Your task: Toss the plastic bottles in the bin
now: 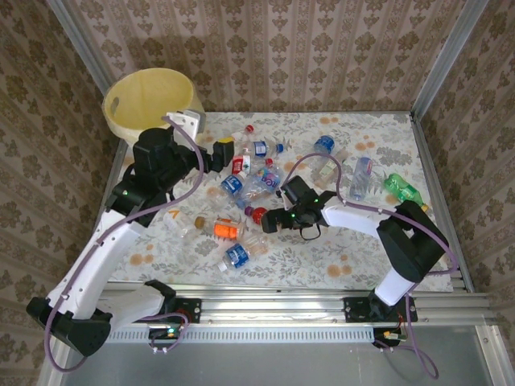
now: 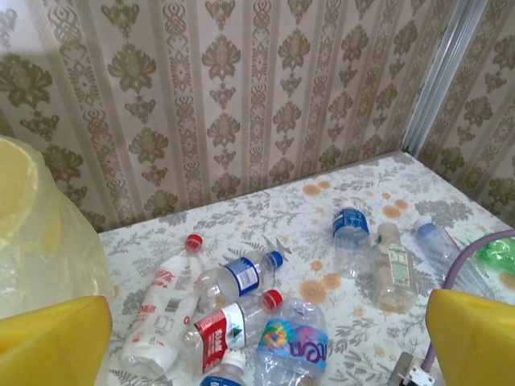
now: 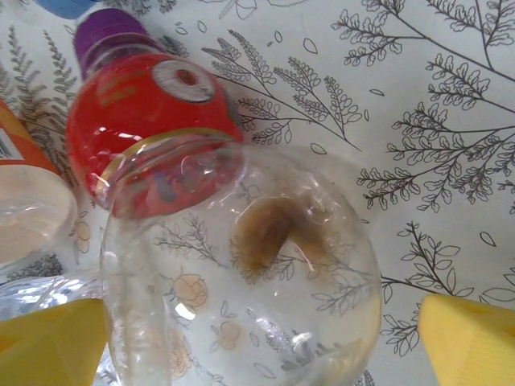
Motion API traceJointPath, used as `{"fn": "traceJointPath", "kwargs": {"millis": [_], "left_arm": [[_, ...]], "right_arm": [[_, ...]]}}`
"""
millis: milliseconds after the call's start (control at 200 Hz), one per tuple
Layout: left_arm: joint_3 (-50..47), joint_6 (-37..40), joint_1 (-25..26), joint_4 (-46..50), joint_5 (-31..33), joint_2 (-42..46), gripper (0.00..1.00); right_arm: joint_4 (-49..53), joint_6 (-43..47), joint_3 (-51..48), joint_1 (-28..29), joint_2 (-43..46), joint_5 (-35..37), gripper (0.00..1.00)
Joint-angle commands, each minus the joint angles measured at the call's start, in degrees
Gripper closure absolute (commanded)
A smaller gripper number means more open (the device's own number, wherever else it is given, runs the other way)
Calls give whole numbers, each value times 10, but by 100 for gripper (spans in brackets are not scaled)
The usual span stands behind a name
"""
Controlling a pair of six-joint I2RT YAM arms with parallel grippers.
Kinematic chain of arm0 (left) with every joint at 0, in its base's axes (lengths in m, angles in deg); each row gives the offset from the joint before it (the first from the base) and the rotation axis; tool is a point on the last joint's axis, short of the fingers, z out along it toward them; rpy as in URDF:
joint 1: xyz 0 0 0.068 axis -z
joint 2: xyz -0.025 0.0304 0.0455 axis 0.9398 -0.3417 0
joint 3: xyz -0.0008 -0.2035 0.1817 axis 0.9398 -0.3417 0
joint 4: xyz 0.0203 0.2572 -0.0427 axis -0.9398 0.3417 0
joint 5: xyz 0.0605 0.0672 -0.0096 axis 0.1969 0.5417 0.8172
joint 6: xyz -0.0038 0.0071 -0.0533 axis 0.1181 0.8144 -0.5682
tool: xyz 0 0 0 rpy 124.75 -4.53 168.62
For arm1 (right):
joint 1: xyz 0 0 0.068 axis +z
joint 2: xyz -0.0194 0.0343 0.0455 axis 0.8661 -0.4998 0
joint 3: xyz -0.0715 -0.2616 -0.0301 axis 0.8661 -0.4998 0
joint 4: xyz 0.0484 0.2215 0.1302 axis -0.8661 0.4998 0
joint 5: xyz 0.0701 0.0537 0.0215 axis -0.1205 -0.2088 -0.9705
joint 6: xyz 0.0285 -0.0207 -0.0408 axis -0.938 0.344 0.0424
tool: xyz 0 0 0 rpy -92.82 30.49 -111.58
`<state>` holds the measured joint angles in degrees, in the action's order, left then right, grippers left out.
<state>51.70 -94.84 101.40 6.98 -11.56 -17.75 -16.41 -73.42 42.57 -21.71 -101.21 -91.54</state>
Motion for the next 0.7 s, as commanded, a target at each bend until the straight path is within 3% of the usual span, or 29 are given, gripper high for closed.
{"fn": "traceJointPath", "kwargs": {"millis": [0,695], "left_arm": [[-11,-8,9,6,15,16,0],[-38,-8,14,16,26,45,0]], "right_arm": [[-5,0,22,4,-12,-8,0],[23,72,79,1,-75,-17,1]]}}
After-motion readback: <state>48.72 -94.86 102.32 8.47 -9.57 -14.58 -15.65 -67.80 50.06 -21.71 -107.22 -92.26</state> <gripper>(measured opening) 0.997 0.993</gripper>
